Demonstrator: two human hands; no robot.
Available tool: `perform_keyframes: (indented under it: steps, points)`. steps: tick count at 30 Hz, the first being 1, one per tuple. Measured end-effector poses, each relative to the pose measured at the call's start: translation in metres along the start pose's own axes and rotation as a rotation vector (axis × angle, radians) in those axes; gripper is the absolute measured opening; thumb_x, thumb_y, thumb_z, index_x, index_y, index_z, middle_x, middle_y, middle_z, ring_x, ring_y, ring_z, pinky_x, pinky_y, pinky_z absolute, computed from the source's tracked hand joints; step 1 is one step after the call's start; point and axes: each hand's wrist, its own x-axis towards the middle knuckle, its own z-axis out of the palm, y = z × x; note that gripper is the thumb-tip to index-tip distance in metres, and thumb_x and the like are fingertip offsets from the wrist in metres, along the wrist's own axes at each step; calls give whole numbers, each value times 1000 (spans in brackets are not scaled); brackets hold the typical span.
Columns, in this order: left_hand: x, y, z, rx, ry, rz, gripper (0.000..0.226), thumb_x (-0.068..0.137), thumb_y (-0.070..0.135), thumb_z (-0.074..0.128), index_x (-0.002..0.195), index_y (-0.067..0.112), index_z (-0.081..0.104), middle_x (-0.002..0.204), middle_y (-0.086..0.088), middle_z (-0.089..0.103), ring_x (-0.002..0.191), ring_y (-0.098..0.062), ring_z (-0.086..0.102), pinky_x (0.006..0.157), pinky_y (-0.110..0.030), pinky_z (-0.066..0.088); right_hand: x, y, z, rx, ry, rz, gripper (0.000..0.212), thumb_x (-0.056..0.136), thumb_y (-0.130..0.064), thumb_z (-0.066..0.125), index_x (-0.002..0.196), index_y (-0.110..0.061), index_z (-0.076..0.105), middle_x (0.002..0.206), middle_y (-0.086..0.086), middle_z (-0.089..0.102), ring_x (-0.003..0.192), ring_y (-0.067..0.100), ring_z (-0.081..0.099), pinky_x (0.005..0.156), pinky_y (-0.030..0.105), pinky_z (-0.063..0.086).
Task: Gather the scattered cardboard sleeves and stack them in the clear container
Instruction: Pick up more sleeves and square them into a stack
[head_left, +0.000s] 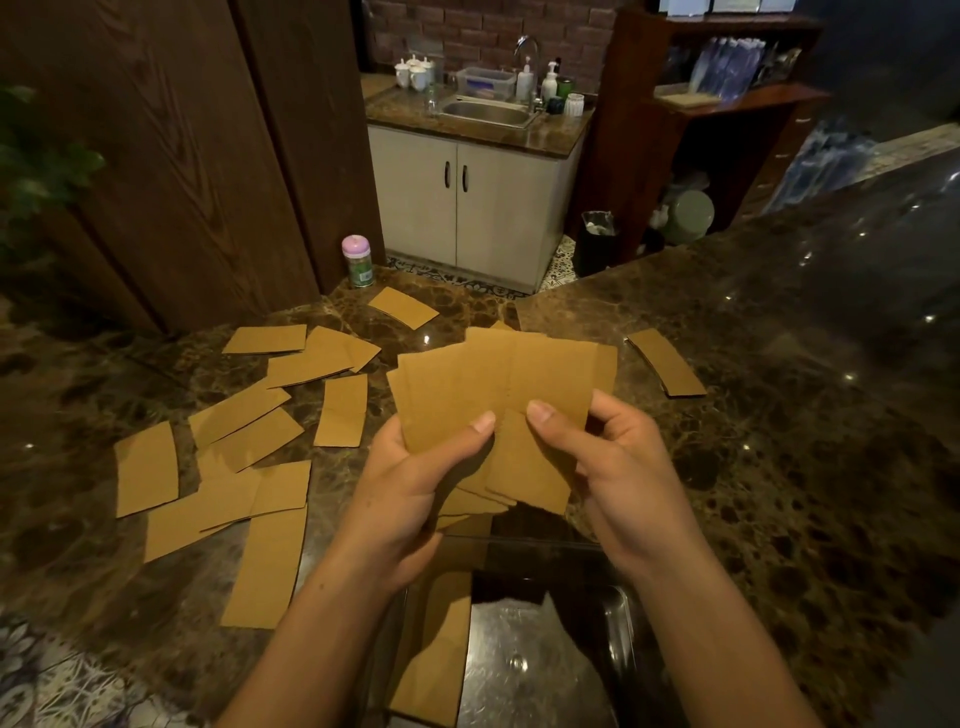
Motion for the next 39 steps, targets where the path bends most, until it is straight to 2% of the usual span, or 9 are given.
perform_keyframes:
  steps: [6, 16, 18, 22, 26, 29, 34, 37, 39]
  points:
    - [1, -3, 0, 124, 67, 101, 39, 78, 0, 75, 109, 18, 61, 91, -1, 79, 86, -21, 77, 66, -28, 61, 2, 0, -1, -60, 63, 6, 29, 96, -16, 69, 124, -23, 71, 112, -3, 80, 104, 17, 77, 86, 41, 65]
    - [-3, -4, -10, 87, 5, -45, 47, 75, 6, 76, 117, 16, 57, 97, -8, 78, 91, -26, 76, 69, -34, 62, 14, -12, -11, -54, -78, 68, 30, 94, -12, 71, 124, -17, 71, 108, 2, 82, 101, 21, 78, 79, 33, 63]
    - [-3, -4, -10, 90, -2, -90, 42, 80, 11, 76, 118, 16, 58, 99, -10, 78, 91, -28, 76, 70, -38, 63, 17, -15, -10, -103, -59, -38, 33, 95, -13, 70, 127, -16, 70, 111, 0, 81, 105, 20, 77, 81, 31, 62]
    - [-3, 0, -10, 57, -17, -183, 53, 79, 42, 72, 121, 11, 62, 92, -19, 76, 71, -29, 72, 66, -39, 62, 12, -19, -11, -374, -111, -542, 32, 88, -13, 72, 120, -12, 72, 107, -12, 78, 100, 8, 74, 81, 19, 58]
    - [-2, 5, -14, -82, -72, -240, 64, 77, 54, 62, 123, 10, 67, 97, -20, 73, 73, -26, 69, 69, -36, 61, 11, -17, -19, -434, -296, -706, 30, 82, 4, 78, 112, -4, 75, 111, 1, 80, 107, 17, 75, 92, 30, 59]
    - [-2, 6, -18, -150, -79, -280, 56, 80, 41, 70, 124, 6, 67, 111, -24, 69, 91, -33, 68, 85, -42, 58, 8, -16, -25, -646, -407, -725, 31, 82, 4, 72, 110, -6, 79, 117, 5, 79, 118, 21, 69, 100, 37, 55]
    - [-4, 9, -21, -94, 3, -216, 58, 74, 18, 82, 126, 7, 58, 103, -18, 76, 94, -34, 74, 73, -42, 63, 1, -18, -31, -1016, -474, -725, 54, 79, 5, 82, 120, -29, 76, 130, -17, 71, 127, 12, 59, 97, 39, 58]
    - [-5, 7, -19, -14, 57, -104, 56, 71, 4, 76, 123, 11, 57, 103, -16, 76, 93, -33, 75, 68, -41, 63, -5, -22, -31, -995, -513, -649, 62, 76, 10, 82, 121, -32, 76, 134, -21, 69, 124, 8, 62, 94, 37, 60]
    - [-5, 5, -17, -37, 93, -64, 55, 73, 4, 75, 124, 13, 57, 109, -17, 74, 96, -33, 74, 66, -39, 62, -10, -26, -32, -862, -492, -548, 53, 80, 11, 77, 114, -29, 80, 132, -22, 70, 124, 2, 64, 99, 29, 57]
